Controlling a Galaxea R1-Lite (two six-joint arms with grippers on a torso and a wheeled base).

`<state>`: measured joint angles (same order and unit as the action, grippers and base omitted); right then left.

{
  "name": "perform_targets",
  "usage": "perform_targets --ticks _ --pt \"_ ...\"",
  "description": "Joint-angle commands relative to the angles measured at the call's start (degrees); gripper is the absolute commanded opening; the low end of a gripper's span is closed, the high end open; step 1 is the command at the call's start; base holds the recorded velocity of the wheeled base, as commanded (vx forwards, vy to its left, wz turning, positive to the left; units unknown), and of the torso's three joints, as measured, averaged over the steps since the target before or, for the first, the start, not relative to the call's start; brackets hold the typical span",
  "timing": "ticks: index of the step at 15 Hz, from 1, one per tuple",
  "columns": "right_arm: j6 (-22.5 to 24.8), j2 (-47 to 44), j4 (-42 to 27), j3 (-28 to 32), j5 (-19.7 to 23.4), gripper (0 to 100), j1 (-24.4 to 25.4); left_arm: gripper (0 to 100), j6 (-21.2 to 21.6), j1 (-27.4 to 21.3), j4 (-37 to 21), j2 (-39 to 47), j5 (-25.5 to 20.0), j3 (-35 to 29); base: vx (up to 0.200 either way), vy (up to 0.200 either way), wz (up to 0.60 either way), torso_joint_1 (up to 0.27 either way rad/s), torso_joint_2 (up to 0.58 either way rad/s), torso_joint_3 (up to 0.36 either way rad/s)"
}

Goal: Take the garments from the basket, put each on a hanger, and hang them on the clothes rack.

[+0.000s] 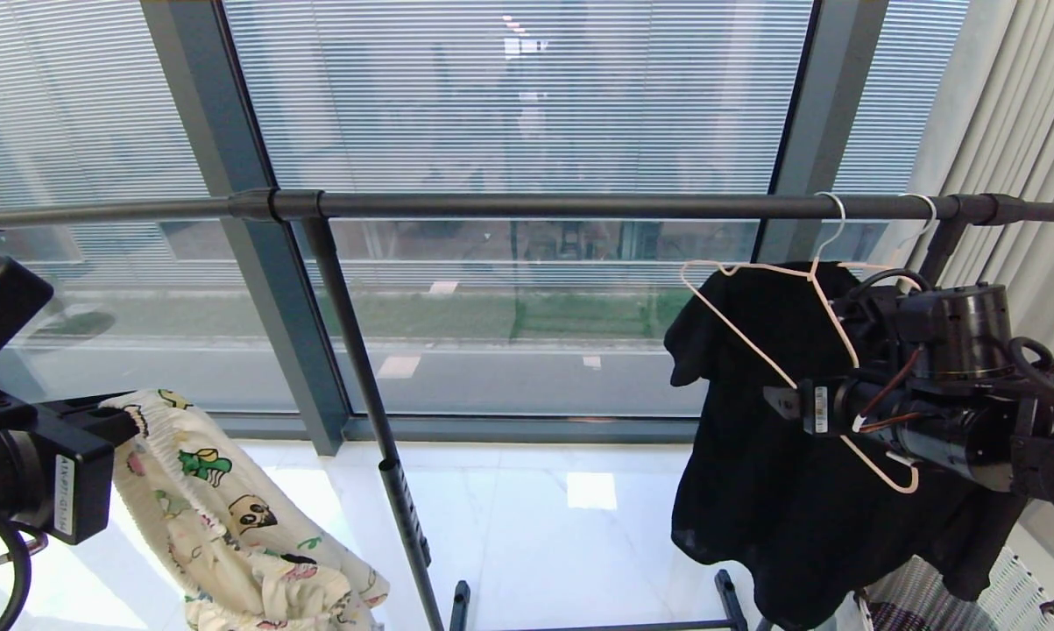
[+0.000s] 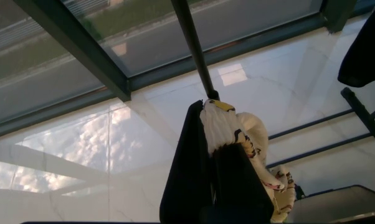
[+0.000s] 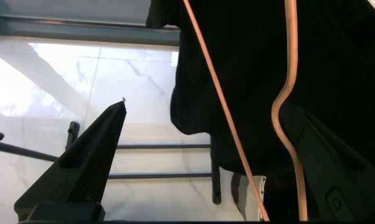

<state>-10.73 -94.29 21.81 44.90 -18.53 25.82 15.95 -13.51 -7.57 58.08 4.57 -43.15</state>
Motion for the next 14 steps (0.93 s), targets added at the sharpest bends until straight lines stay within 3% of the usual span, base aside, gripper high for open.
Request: perform_targets --ticks 1,8,14 --pt "0.01 -0.01 0.08 0.1 0.07 100 0.02 0 -0.04 -0.03 0.01 0.11 0.0 0.0 0.0 0.0 0.0 0.0 0.0 0.0" --pt "0.01 -0.19 0.08 0.19 0.07 100 -0.33 0 0.05 -0.03 0.01 0.02 0.09 0.0 0.0 0.0 0.0 0.0 0.0 0.0" --pt "0.27 2.27 -1.68 0.19 3.06 100 -0.68 0 0.23 -0.03 0.01 0.02 0.09 0.0 0.0 0.0 0.0 0.0 0.0 0.0"
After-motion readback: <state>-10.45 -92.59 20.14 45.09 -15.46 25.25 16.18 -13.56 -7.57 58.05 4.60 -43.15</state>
